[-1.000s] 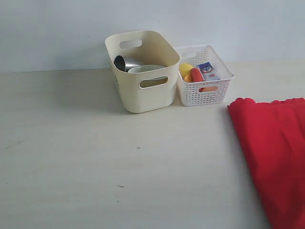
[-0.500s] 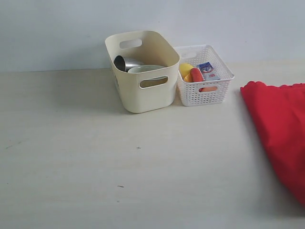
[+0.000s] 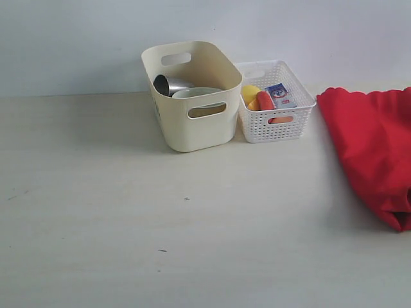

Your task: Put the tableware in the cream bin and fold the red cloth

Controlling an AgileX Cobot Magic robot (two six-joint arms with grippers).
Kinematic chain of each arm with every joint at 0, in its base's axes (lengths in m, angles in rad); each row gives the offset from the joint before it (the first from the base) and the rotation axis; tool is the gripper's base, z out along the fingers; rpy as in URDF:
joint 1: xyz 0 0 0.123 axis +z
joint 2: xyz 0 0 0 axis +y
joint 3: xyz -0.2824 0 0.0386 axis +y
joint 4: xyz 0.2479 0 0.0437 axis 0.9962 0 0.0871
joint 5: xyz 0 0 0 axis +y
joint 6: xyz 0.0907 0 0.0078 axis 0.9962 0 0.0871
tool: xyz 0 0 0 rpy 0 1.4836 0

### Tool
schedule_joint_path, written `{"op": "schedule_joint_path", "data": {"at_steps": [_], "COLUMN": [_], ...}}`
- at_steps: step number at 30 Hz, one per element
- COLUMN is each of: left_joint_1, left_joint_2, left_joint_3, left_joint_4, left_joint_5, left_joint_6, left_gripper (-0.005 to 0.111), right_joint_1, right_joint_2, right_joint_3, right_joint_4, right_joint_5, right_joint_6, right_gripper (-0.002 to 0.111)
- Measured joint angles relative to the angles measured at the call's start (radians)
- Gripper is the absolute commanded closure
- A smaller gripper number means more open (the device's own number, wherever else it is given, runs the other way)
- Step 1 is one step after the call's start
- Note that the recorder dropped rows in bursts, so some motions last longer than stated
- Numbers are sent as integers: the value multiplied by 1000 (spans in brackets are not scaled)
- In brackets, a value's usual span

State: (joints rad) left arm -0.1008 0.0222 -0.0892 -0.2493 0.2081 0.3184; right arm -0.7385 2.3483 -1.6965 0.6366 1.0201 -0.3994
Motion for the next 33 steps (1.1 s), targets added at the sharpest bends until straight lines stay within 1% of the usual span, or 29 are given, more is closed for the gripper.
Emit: {"op": "schedule_joint_path", "data": {"at_steps": [7,16,22,27,29,31,32,33], "left_joint_1": [0,0,0,0,0,0,0,0], "left_joint_2": [-14,-16,-16,-16,-16,-16,-16,-16], "left_joint_3": [0,0,0,0,2,6,11,13], "left_joint_4": [0,2,2,2,2,2,2,2], "left_joint_5": [0,0,1,1,1,2,2,2], "left_joint_6": [0,0,0,0,0,0,0,0], "left_gripper": [107,107,107,107,107,107,107,107], "right_joint_1": [48,126,151,154,154,154,154,154], "right_joint_2": [99,173,188,191,195,197,197,197], "right_joint_3": [-156,-306,-370,-381,-381,-381,-381,-384], "right_joint_4": [57,61,42,15,0,-13,-16,-21], "right_joint_5": [41,51,51,35,19,8,2,1], "right_joint_6": [-5,-2,2,2,2,2,-1,-7], "right_gripper": [108,108,108,108,104,95,89,80]}}
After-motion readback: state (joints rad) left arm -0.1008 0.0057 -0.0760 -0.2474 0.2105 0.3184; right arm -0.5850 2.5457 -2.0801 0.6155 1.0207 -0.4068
